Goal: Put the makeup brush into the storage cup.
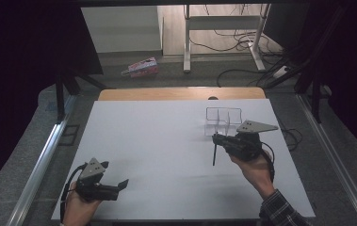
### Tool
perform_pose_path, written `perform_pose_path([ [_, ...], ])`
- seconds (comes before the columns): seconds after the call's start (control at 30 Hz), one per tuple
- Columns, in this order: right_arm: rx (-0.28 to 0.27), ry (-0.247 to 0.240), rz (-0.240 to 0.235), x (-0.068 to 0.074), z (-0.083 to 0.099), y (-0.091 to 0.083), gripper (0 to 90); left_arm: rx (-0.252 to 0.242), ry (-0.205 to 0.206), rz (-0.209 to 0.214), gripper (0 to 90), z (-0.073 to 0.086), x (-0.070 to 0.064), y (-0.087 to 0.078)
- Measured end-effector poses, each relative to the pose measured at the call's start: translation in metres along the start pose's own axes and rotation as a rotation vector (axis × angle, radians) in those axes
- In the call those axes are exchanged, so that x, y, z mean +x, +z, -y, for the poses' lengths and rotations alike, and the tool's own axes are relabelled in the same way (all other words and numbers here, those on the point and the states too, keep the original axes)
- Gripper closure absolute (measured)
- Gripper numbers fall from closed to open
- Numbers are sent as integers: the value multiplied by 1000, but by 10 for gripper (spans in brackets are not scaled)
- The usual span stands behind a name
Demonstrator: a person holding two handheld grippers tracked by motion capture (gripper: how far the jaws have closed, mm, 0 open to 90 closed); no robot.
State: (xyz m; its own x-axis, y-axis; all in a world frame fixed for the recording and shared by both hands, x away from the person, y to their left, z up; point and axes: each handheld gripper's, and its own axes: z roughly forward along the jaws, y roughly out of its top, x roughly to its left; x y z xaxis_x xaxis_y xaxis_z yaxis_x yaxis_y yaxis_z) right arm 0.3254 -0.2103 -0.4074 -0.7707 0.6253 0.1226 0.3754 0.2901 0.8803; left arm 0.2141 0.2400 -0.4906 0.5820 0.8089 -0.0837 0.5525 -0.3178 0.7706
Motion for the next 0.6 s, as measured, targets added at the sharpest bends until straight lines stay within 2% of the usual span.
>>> perform_pose_path([
  [0.4, -23, -1, 23, -10, -10, 1, 848, -2, -19, -8, 22, 8, 5, -7],
  [0.6, -36, -13, 38, -14, -18, 2, 848, 2, -14, -12, 21, 9, 5, -8],
])
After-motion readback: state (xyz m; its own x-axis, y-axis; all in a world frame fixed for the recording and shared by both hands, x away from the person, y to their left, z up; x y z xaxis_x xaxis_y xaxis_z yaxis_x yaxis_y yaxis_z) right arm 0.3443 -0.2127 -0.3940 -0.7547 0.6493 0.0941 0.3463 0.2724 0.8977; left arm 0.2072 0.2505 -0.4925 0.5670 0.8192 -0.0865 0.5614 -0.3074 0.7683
